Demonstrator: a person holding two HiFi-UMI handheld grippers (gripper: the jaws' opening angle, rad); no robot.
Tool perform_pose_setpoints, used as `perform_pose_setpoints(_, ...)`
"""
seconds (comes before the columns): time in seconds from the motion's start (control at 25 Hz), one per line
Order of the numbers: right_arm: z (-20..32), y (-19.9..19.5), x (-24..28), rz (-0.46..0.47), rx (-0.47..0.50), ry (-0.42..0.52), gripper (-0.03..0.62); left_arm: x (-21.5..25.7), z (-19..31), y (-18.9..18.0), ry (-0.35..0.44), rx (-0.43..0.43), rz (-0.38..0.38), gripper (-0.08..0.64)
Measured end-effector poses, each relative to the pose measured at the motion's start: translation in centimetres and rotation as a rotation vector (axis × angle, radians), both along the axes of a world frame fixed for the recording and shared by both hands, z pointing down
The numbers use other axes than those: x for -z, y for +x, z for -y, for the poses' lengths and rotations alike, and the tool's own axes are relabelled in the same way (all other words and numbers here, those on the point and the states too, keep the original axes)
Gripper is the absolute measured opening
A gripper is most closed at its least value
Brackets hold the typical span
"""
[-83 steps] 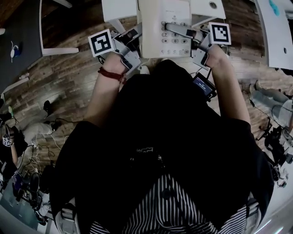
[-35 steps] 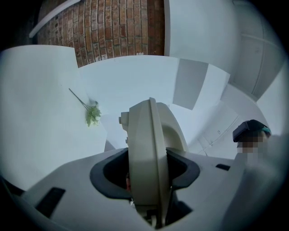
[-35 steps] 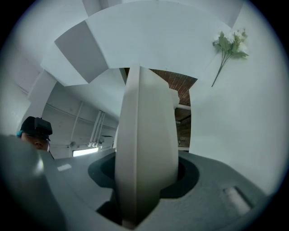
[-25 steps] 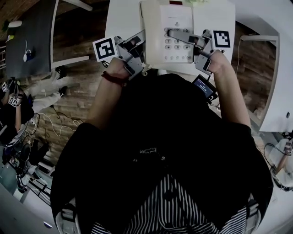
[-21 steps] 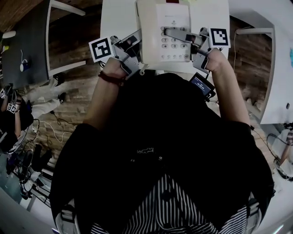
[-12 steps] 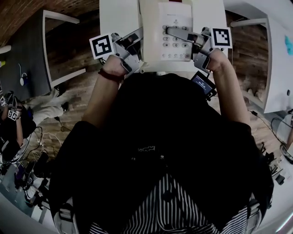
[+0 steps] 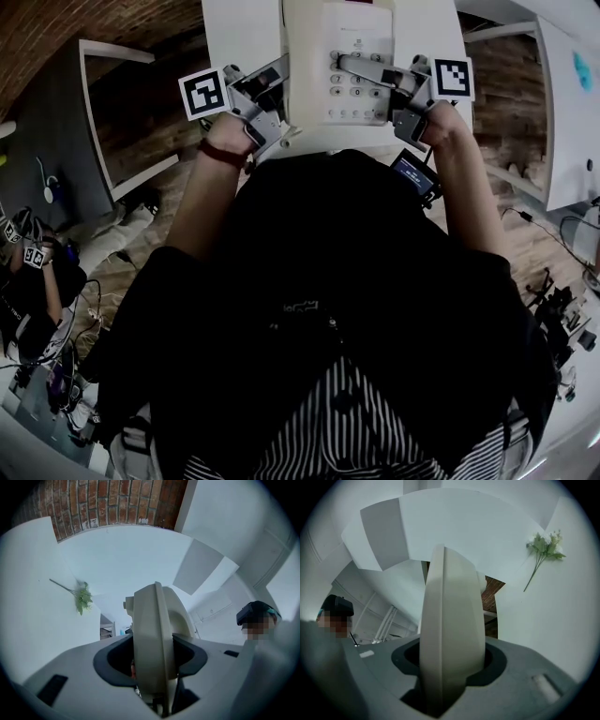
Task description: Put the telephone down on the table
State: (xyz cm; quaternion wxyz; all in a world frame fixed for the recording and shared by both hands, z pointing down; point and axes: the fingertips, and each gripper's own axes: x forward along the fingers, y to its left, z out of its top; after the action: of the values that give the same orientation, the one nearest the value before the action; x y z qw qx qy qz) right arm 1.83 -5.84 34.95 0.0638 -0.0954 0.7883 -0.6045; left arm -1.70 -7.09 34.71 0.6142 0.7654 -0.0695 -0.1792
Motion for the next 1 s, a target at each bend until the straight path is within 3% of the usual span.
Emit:
perform_pose_setpoints(0.48, 0.15, -0.22, 0.00, 0.015, -0.008, 0.004, 0.206, 0.00, -0.05, -0.22, -0.021, 0.019, -0.004, 0.206)
perform_pose_setpoints(1.0, 0.48, -0.19, -0.61, 0.016, 0.088, 0.005, 0.206, -0.64, 0.00, -0.32, -0.023, 0.099, 0.003, 0.206)
